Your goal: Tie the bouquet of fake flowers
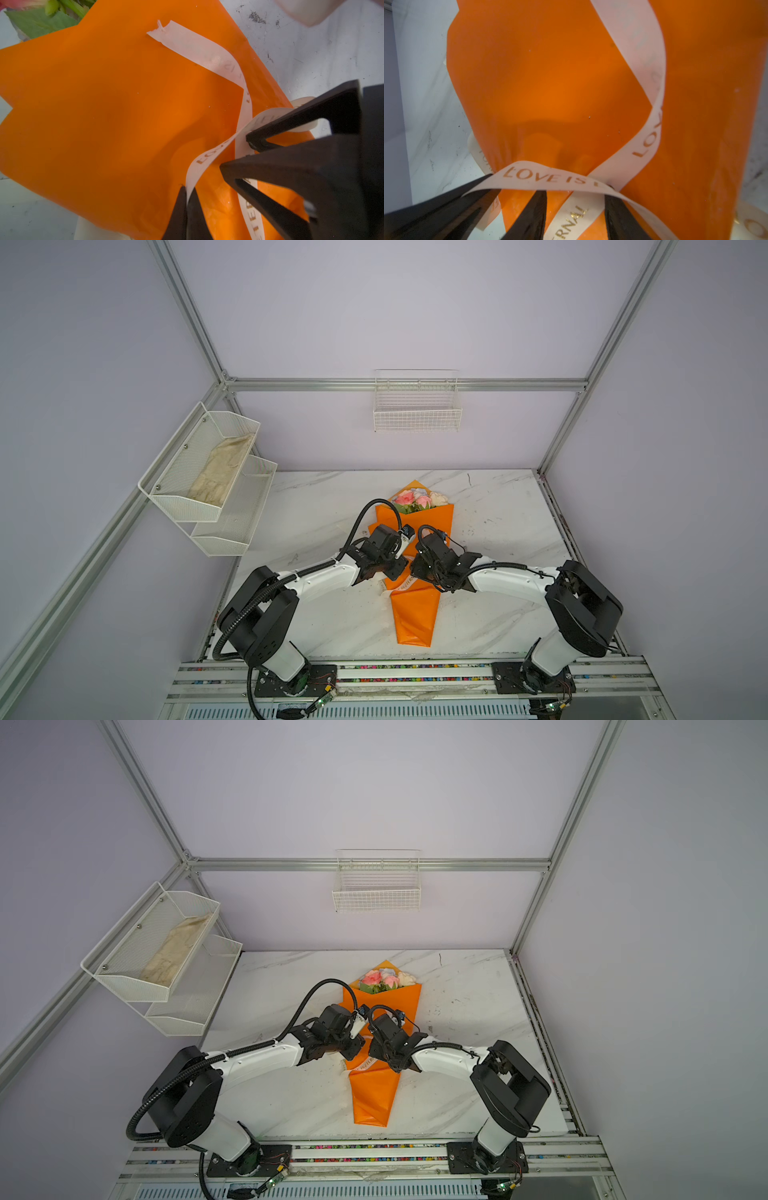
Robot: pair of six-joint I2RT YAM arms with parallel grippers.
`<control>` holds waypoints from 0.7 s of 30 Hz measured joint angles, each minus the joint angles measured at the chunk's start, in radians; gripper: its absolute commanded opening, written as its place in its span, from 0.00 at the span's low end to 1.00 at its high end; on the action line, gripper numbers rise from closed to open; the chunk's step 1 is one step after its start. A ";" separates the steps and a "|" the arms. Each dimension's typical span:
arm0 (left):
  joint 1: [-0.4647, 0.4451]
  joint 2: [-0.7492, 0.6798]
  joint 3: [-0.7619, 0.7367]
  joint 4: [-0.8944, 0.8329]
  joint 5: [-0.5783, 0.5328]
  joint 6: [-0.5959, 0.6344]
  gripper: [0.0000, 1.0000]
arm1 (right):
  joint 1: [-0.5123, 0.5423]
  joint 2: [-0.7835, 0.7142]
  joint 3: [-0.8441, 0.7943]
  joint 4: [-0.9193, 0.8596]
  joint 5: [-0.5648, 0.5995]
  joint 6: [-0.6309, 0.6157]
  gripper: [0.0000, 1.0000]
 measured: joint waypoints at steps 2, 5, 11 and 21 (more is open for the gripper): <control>0.005 0.004 0.000 -0.003 0.008 -0.008 0.01 | 0.007 0.028 0.026 -0.030 0.024 0.000 0.46; 0.010 0.005 0.000 -0.007 0.016 -0.023 0.03 | 0.025 0.074 0.070 -0.078 0.064 -0.004 0.44; 0.022 0.005 0.000 -0.006 0.034 -0.055 0.08 | 0.063 0.159 0.134 -0.149 0.125 -0.021 0.28; 0.044 0.004 0.000 -0.007 0.060 -0.100 0.27 | 0.075 0.152 0.136 -0.161 0.151 -0.023 0.00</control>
